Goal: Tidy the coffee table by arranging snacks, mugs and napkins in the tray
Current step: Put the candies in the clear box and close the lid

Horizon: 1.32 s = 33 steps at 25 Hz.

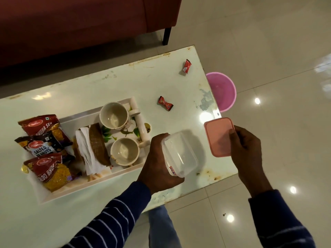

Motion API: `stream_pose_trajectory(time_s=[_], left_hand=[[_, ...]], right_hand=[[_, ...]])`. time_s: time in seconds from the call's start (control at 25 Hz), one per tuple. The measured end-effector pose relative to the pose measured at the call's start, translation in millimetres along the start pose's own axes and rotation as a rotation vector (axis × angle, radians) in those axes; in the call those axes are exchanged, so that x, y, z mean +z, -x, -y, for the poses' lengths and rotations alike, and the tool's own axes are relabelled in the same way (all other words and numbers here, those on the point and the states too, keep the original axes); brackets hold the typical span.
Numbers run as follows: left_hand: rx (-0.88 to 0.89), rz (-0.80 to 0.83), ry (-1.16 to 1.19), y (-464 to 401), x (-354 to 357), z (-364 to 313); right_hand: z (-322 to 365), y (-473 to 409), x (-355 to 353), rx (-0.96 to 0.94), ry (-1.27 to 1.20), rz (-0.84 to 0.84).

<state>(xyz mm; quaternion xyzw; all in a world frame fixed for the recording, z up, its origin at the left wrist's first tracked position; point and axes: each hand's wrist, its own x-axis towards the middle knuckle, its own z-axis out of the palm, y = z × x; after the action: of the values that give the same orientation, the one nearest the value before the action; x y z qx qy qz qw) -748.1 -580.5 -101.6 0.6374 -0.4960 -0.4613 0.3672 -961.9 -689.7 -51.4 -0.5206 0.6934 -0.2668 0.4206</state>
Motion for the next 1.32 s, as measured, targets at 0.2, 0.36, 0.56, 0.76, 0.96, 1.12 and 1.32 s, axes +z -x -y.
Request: stream_pose_trajectory(time_s=[0.2,0.36,0.56,0.76,0.96,1.12,1.32], left_hand=[[-0.048,-0.108,0.017,9,2,4],[-0.098,-0.138,0.06,11,5,12],[-0.082,-0.21,0.025,7,4,3],[0.002,-0.354,-0.117,12,2,-2],[-0.032,-0.379,-0.171,12,-2,0],[-0.084,-0.382,-0.147,1,-2,-4],[-0.108,-0.369,-0.144,-12,4,-13]], right_hand=[[-55,-11,31,0.29,-0.037,0.124],[-64,-10,47,0.144,0.362,-0.001],[-21,-36,94,-0.186,0.479,0.113],[20,-84,160,-0.49,0.57,0.409],[5,-79,163,-0.605,0.766,0.432],[6,-57,110,-0.333,0.351,0.172],[40,14,65,-0.311,0.193,0.262]])
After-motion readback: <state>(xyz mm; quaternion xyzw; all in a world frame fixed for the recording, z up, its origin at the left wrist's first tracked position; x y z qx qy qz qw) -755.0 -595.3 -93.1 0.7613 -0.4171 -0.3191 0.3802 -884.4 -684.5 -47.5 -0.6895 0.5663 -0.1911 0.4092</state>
